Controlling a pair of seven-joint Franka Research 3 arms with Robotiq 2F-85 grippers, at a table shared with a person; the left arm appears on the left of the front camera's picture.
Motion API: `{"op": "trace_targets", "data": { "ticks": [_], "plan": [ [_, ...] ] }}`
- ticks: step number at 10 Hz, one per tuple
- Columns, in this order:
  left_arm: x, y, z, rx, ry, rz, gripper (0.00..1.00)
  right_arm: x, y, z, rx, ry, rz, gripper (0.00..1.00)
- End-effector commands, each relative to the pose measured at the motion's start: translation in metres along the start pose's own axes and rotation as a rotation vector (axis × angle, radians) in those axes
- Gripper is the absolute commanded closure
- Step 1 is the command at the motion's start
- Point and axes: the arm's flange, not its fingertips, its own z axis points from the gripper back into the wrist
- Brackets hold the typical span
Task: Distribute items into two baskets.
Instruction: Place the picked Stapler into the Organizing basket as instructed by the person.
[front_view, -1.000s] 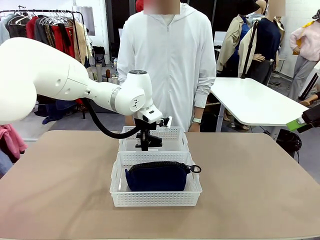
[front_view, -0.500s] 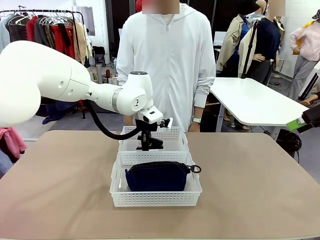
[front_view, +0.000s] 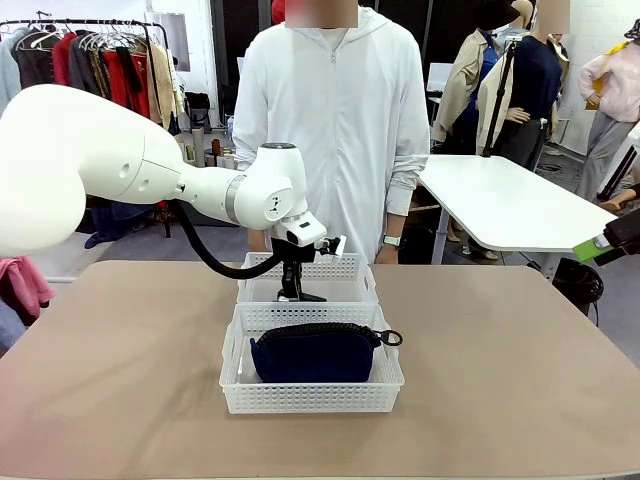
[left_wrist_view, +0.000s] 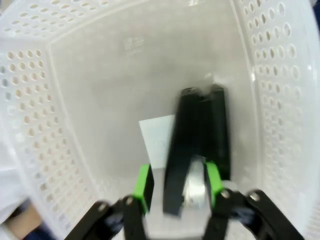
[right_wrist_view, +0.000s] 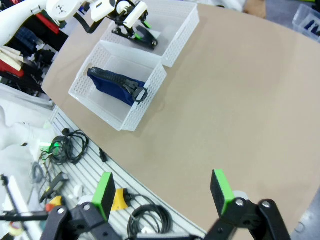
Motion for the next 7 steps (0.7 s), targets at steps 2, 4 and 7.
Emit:
{"op": "trace_targets", "data": {
  "ticks": [2,4,7],
  "plan": [
    [-0.002,0.003,0.009,-0.012,-0.018,-0.022,0.00,0.000,-0.001,0.000,-0.002,-0.003,-0.004,0.00],
    [-0.004,0.001,0.017,0.001,-0.017,-0.017,0.00,0.000,-0.001,0.000,-0.002,-0.003,-0.004,0.00],
    [-0.009,-0.001,0.044,0.007,-0.015,-0.001,0.00,0.000,-0.001,0.000,-0.002,-0.003,-0.004,0.00]
  ]
}}
